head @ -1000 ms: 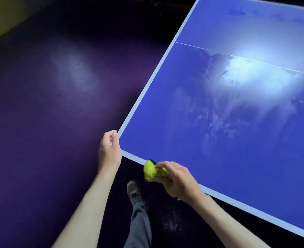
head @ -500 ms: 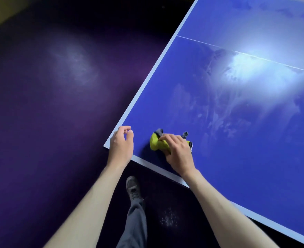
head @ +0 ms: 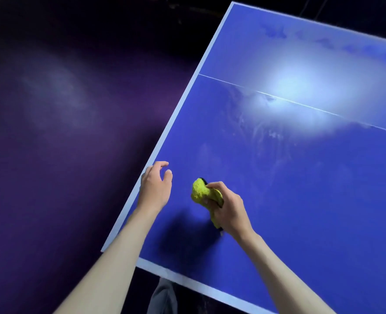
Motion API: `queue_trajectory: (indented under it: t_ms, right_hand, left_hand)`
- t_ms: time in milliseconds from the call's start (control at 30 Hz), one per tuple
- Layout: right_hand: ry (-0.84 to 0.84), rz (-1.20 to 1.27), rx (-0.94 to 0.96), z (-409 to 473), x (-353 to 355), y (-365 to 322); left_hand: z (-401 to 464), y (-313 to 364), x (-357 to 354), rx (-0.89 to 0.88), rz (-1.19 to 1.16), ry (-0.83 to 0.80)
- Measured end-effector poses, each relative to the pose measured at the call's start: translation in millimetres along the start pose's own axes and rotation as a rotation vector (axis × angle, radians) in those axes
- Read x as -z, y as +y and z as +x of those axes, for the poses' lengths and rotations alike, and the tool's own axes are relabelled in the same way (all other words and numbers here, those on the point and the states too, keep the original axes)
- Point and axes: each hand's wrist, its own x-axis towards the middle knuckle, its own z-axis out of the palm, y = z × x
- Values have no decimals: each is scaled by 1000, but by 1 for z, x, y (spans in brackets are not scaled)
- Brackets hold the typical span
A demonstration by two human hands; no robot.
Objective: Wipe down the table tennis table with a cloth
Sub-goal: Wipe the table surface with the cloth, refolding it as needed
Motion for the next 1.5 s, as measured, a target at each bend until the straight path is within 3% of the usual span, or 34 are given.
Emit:
queue_trajectory:
  t_ms: [400,600,733,900,1100,1233,1367,1433,1500]
  right_hand:
    - [230,-154,-59,260,61,27]
    - [344,-272,-96,371,95,55]
    - [402,-187,-208,434,102,81]
    - [405,-219,-153,442,80,97]
    - [331,-271,-22,361,57,77]
    - [154,-321,234,312,13,52]
    - [21,-388,400,338,30,58]
    - [41,-415,350,373,43,64]
    - [165,-396,188,413,45,67]
  left_hand:
    - [188,37,-70,-234,509,-267]
    - [208,25,-103,-285,665,-63]
    - [210,15,-110,-318,673,-33]
    - [211,14,-112,-313,701,-3]
    - [212,20,-108,-287,701,-47]
    - [214,23,-101,-307,672,-68]
    - [213,22,-98,-372,666,-6]
    - [212,22,-101,-376,684,15]
    - [214,18,-104,-394,687,36]
